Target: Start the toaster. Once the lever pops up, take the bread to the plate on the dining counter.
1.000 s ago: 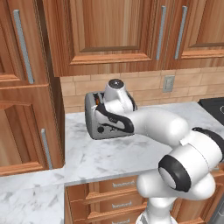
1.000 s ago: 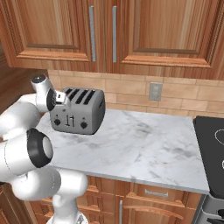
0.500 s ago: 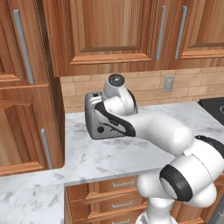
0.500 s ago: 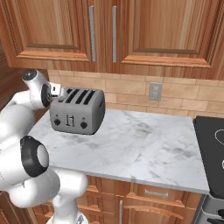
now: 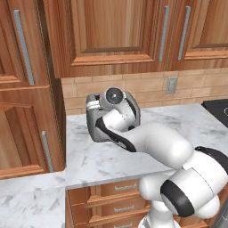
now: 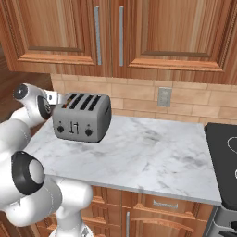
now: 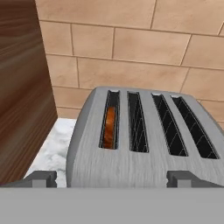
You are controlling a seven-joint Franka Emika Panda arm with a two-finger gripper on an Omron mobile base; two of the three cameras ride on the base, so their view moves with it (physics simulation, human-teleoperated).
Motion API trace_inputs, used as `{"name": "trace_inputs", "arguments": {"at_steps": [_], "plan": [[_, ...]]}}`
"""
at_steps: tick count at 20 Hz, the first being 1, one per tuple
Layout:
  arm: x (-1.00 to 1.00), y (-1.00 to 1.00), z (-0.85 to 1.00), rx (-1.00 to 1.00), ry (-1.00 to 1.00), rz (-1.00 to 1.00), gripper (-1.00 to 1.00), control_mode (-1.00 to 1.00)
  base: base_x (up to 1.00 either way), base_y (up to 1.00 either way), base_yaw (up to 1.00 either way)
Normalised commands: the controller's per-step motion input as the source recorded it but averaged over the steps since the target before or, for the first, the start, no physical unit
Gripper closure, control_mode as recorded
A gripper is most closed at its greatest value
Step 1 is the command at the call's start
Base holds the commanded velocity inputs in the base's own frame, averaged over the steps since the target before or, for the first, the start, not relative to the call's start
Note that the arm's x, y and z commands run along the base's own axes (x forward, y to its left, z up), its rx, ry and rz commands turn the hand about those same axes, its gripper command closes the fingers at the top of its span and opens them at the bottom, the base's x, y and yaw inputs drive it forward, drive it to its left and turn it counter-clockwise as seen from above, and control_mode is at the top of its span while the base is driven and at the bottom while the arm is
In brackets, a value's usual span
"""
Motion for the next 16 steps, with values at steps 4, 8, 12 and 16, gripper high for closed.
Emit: {"name": "trace_inputs", "arguments": {"at_steps": [4, 8, 12, 16], "plan": [[0.03, 0.0, 0.0, 0.0, -0.04, -0.01, -1.0, -1.0, 0.0, 0.0, 0.0], [0.04, 0.0, 0.0, 0.0, 0.0, 0.0, -1.0, -1.0, 0.0, 0.0, 0.0], [0.17, 0.0, 0.0, 0.0, 0.0, 0.0, -1.0, -1.0, 0.0, 0.0, 0.0], [0.11, 0.0, 0.0, 0.0, 0.0, 0.0, -1.0, -1.0, 0.0, 0.0, 0.0]]}}
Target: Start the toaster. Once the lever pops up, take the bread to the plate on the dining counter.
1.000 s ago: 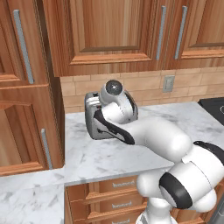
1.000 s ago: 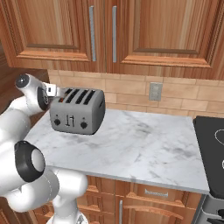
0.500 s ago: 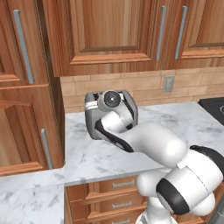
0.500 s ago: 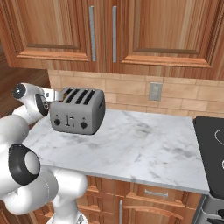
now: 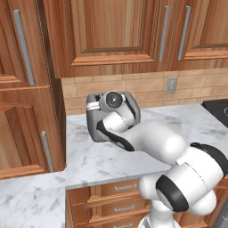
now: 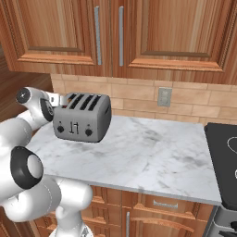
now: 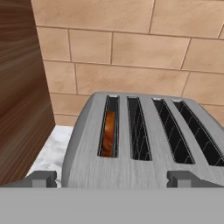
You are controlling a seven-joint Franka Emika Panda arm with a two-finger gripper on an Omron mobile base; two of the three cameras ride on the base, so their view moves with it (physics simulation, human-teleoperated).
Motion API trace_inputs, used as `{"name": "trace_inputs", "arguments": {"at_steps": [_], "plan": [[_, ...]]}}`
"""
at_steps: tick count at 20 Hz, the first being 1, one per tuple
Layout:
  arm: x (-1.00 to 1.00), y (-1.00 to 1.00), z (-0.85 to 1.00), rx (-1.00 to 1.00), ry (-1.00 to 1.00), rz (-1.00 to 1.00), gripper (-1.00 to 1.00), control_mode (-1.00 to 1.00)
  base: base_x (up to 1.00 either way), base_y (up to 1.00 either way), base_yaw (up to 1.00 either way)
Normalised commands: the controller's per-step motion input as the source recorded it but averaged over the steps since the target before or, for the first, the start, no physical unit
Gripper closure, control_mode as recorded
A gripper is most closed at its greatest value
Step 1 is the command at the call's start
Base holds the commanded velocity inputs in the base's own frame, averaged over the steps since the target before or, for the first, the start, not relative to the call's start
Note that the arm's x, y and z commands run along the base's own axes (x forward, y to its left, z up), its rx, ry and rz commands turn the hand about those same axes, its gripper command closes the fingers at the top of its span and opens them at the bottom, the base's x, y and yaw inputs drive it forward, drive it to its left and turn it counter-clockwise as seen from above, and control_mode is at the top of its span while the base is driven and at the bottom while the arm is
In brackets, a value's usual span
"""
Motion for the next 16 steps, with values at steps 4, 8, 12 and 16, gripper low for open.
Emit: {"name": "trace_inputs", "arguments": {"at_steps": [4, 8, 12, 16], "plan": [[0.23, 0.04, 0.0, 0.0, 0.0, 0.0, -1.0, -1.0, 0.0, 0.0, 0.0], [0.16, 0.16, 0.0, 0.0, 0.0, 0.0, -1.0, -1.0, 0.0, 0.0, 0.0], [0.13, 0.28, 0.0, 0.0, 0.01, 0.0, -1.0, -1.0, 0.0, 0.0, 0.0], [0.06, 0.02, 0.0, 0.0, 0.0, 0.0, -1.0, -1.0, 0.0, 0.0, 0.0]]}}
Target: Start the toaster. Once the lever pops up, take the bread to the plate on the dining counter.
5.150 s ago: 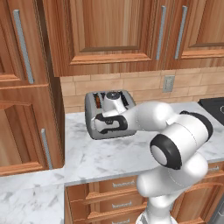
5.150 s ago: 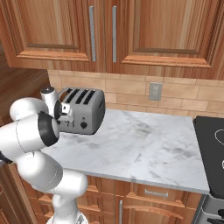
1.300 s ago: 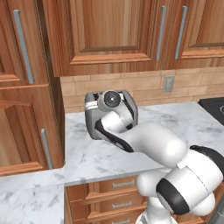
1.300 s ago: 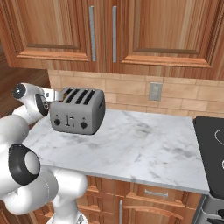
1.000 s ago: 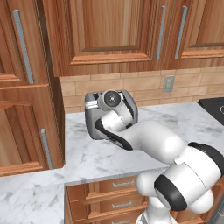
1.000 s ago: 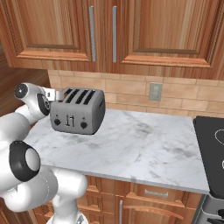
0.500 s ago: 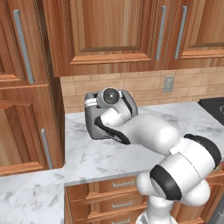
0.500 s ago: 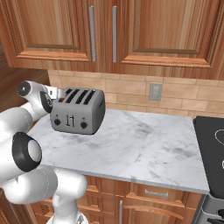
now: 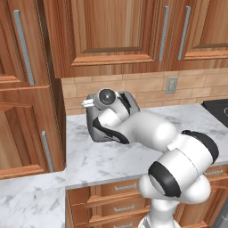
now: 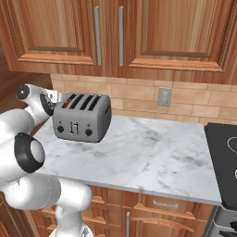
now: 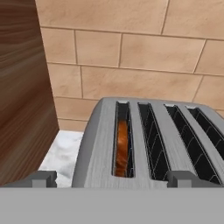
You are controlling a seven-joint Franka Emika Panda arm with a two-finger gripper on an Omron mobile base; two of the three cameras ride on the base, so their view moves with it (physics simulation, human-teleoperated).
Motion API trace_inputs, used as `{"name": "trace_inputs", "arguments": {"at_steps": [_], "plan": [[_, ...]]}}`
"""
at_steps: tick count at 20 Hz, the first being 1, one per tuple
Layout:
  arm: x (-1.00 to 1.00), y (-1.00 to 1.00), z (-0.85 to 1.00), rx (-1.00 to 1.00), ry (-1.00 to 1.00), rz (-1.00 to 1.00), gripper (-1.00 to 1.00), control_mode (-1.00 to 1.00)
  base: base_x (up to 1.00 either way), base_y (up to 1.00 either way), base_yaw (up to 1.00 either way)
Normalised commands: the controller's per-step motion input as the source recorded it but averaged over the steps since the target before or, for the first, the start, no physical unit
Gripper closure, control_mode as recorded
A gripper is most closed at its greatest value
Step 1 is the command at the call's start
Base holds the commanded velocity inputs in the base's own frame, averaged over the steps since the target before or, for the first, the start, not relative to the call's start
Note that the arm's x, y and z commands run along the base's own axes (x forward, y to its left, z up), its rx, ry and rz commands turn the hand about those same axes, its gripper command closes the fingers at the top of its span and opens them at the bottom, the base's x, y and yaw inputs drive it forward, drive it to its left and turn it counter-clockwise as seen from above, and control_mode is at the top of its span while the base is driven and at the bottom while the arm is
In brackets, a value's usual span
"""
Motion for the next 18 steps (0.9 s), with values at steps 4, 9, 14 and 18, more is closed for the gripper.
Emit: {"name": "trace_inputs", "arguments": {"at_steps": [4, 9, 14, 18], "plan": [[0.0, 0.0, 0.0, 0.04, 0.0, 0.0, -1.0, -1.0, 0.0, 0.0, 0.0], [0.0, -0.02, 0.0, 0.06, 0.0, 0.0, -1.0, -1.0, 0.0, 0.0, 0.0], [0.0, -0.07, 0.0, 0.06, 0.0, 0.0, -1.0, -1.0, 0.0, 0.0, 0.0], [0.0, -0.14, 0.0, 0.06, 0.0, 0.0, -1.0, -1.0, 0.0, 0.0, 0.0]]}}
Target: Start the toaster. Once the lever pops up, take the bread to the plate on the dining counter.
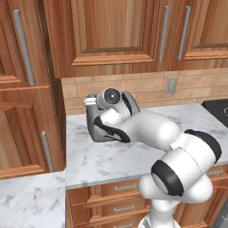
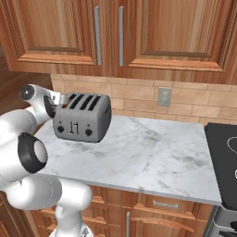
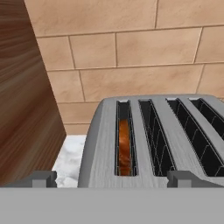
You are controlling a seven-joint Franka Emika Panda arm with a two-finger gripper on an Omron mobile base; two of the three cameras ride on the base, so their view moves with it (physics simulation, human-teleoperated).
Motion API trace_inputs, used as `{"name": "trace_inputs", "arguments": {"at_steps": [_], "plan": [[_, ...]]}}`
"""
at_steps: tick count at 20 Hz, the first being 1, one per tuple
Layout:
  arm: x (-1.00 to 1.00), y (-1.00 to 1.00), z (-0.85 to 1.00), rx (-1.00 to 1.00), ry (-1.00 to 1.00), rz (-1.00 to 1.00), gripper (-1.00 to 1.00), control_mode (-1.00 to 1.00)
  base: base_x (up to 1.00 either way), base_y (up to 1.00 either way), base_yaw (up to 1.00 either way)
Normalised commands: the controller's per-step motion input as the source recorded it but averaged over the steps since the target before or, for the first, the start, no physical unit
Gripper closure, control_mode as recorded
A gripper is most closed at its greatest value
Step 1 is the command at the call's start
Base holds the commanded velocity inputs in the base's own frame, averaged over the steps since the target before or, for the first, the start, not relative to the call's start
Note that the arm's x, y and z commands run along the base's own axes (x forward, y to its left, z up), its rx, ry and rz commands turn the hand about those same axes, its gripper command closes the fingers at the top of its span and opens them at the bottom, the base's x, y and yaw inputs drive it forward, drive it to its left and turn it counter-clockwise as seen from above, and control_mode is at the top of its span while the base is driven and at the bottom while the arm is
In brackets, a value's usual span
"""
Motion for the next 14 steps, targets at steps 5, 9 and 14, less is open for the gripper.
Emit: {"name": "trace_inputs", "arguments": {"at_steps": [5, 9, 14], "plan": [[0.0, -0.02, 0.0, 0.01, 0.0, 0.0, -1.0, -1.0, 0.0, 0.0, 0.0], [0.0, 0.0, 0.0, 0.0, 0.0, 0.0, -1.0, -1.0, 0.0, 0.0, 0.0], [0.0, 0.0, 0.0, 0.0, 0.0, 0.0, -1.0, -1.0, 0.0, 0.0, 0.0]]}}
